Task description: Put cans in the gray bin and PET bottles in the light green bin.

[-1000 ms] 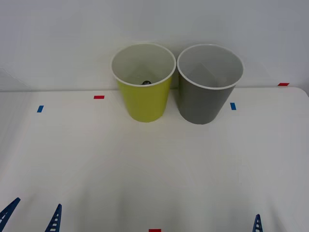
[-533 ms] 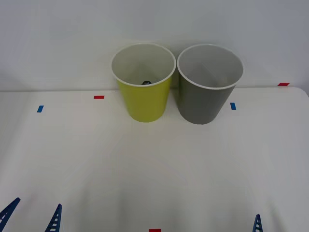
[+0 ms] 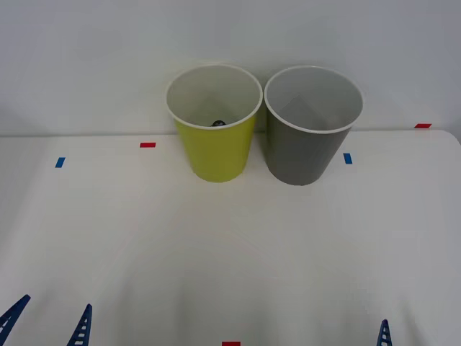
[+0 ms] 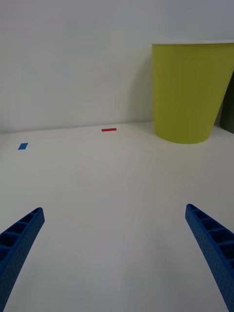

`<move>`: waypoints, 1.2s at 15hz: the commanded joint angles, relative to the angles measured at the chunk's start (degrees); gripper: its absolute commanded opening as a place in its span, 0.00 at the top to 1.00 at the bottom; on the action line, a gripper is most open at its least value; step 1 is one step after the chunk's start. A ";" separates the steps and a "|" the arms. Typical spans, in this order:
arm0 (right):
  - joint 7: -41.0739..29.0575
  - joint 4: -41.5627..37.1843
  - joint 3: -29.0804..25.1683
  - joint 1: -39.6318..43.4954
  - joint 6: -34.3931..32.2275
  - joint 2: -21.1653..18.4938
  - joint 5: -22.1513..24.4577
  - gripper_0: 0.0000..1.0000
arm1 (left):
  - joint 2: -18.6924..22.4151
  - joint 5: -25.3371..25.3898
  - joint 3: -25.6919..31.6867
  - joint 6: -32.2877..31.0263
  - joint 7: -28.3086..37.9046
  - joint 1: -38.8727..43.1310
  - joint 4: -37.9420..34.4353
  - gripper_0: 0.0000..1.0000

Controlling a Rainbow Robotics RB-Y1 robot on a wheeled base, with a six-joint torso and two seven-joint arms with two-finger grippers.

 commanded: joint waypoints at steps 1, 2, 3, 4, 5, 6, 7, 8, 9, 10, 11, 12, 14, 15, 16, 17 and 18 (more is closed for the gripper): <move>0.00 0.00 0.00 0.00 0.00 0.00 0.00 0.00 | 0.00 0.01 0.00 0.01 0.00 0.00 0.00 0.00; 0.00 0.00 0.00 0.00 0.00 0.00 0.00 0.00 | 0.00 0.01 0.00 0.01 0.00 0.00 0.00 0.00; 0.00 0.00 0.00 0.00 0.00 0.00 0.00 0.00 | 0.00 0.01 0.00 0.01 0.00 0.00 0.00 0.00; 0.00 0.00 0.00 0.00 0.00 0.00 0.00 0.00 | 0.00 0.01 0.00 0.01 0.00 0.00 0.00 0.00; 0.00 0.00 0.00 0.00 0.00 0.00 0.00 0.00 | 0.00 0.01 0.00 0.01 0.00 0.00 0.00 0.00; 0.00 0.00 0.00 0.00 0.00 0.00 0.00 0.00 | 0.00 0.01 0.00 0.01 0.00 0.00 0.00 0.00; 0.00 0.00 0.00 0.00 0.00 0.00 0.00 0.00 | 0.00 0.01 0.00 0.01 0.00 0.00 0.00 0.00; 0.00 0.00 0.00 0.00 0.00 0.00 0.00 0.00 | 0.00 0.01 0.00 0.01 0.00 0.00 0.00 0.00; 0.00 0.00 0.00 0.00 0.00 0.00 0.00 0.00 | 0.00 0.01 0.00 0.01 0.00 0.00 0.00 0.00; 0.00 0.00 0.00 0.00 0.00 0.00 0.00 0.00 | 0.00 0.01 0.00 0.01 0.00 0.00 0.00 0.00; 0.00 0.00 0.00 0.00 0.00 0.00 0.00 0.00 | 0.00 0.01 0.00 0.01 0.00 0.00 0.00 0.00; 0.00 0.00 0.00 0.00 0.00 0.00 0.00 0.00 | 0.00 0.01 0.00 0.01 0.00 0.00 0.00 0.00; 0.00 0.00 0.00 0.00 0.00 0.00 0.00 0.00 | 0.00 0.01 0.00 0.01 0.00 0.00 0.00 0.00; 0.00 0.00 0.00 0.00 0.00 0.00 0.00 0.00 | 0.00 0.01 0.00 0.01 0.00 0.00 0.00 0.00; 0.00 0.00 0.00 0.00 0.00 0.00 0.00 0.00 | 0.00 0.01 0.00 0.01 0.00 0.00 0.00 0.00; 0.00 0.00 0.00 0.00 0.00 0.00 0.00 0.00 | 0.00 0.01 0.00 0.01 0.00 0.00 0.00 0.00; 0.00 0.00 0.00 0.00 0.00 0.00 0.00 0.00 | 0.00 0.01 0.00 0.01 0.00 0.00 0.00 0.00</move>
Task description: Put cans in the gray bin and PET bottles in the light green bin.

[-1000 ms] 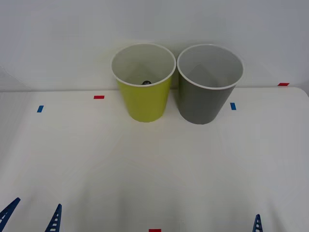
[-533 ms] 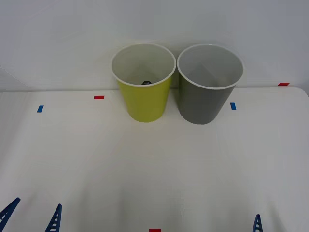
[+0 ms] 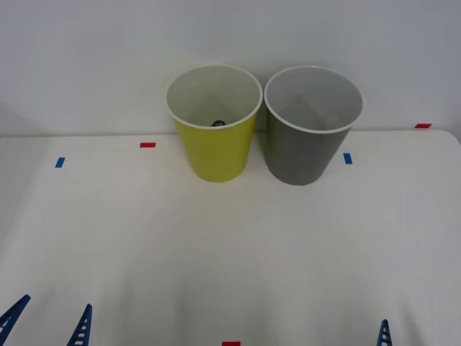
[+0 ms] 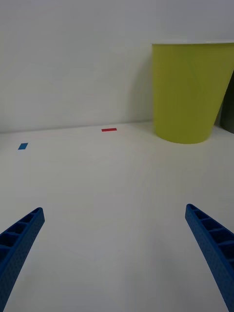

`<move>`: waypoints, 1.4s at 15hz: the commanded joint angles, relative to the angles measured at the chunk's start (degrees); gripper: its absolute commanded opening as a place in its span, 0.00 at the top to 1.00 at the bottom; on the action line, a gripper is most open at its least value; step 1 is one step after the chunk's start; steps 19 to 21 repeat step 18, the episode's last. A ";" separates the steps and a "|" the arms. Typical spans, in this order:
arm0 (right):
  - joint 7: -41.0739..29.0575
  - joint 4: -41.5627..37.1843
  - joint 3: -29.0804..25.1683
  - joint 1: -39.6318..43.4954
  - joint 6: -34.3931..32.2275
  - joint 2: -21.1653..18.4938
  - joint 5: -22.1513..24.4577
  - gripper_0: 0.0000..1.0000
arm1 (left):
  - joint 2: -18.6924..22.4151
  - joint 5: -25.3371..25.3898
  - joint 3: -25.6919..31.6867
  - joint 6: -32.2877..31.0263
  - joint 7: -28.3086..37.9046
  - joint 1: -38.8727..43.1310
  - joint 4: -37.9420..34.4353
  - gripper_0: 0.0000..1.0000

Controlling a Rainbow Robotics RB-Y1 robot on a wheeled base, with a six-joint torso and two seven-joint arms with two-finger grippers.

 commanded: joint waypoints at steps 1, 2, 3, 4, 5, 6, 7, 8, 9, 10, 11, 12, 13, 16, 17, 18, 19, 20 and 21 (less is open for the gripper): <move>0.00 0.00 0.00 0.00 0.00 0.00 0.00 0.00 | 0.00 0.00 0.00 0.01 0.00 0.00 0.00 0.00; 0.00 0.00 0.00 0.00 0.00 0.00 0.00 0.00 | 0.00 0.00 0.00 0.01 0.00 0.00 0.00 0.00; 0.00 0.00 0.00 0.00 0.00 0.00 0.00 0.00 | 0.00 0.00 0.00 0.01 0.00 0.00 0.00 0.00; 0.00 0.00 0.00 0.00 0.00 0.00 0.00 0.00 | 0.00 0.00 0.00 0.01 0.00 0.00 0.00 0.00; 0.00 0.00 0.00 0.00 0.00 0.00 0.00 0.00 | 0.00 0.00 0.00 0.01 0.00 0.00 0.00 0.00; 0.00 0.00 0.00 0.00 0.00 0.00 0.00 0.00 | 0.00 0.00 0.00 0.01 0.00 0.00 0.00 0.00; 0.00 0.00 0.00 0.00 0.00 0.00 0.00 0.00 | 0.00 0.00 0.00 0.01 0.00 0.00 0.00 0.00; 0.00 0.00 0.00 0.00 0.00 0.00 0.00 0.00 | 0.00 0.00 0.00 0.01 0.00 0.00 0.00 0.00; 0.00 0.00 0.00 0.00 0.00 0.00 0.00 0.00 | 0.00 0.00 0.00 0.01 0.00 0.00 0.00 0.00; 0.00 0.00 0.00 0.00 0.00 0.00 0.00 0.00 | 0.00 0.00 0.00 0.01 0.00 0.00 0.00 0.00; 0.00 0.00 0.00 0.00 0.00 0.00 0.00 0.00 | 0.00 0.00 0.00 0.01 0.00 0.00 0.00 0.00; 0.00 0.00 0.00 0.00 0.00 0.00 0.00 0.00 | 0.00 0.00 0.00 0.01 0.00 0.00 0.00 0.00; 0.00 0.00 0.00 0.00 0.00 0.00 0.00 0.00 | 0.00 0.00 0.00 0.01 0.00 0.00 0.00 0.00; 0.00 0.00 0.00 0.00 0.00 0.00 0.00 0.00 | 0.00 0.00 0.00 0.01 0.00 0.00 0.00 0.00; 0.00 0.00 0.00 0.00 0.00 0.00 0.00 0.00 | 0.00 0.00 0.00 0.01 0.00 0.00 0.00 0.00; 0.00 0.00 0.00 0.00 0.00 0.00 0.00 0.00 | 0.00 0.00 0.00 0.01 0.00 0.00 0.00 0.00; 0.00 0.00 0.00 0.00 0.00 0.00 0.00 0.00 | 0.00 0.00 0.00 0.01 0.00 0.00 0.00 0.00; 0.00 0.00 0.00 0.00 0.00 0.00 0.00 0.00 | 0.00 0.00 0.00 0.01 0.00 0.00 0.00 0.00; 0.00 0.00 0.00 0.00 0.00 0.00 0.00 0.00 | 0.00 0.00 0.00 0.01 0.00 0.00 0.00 0.00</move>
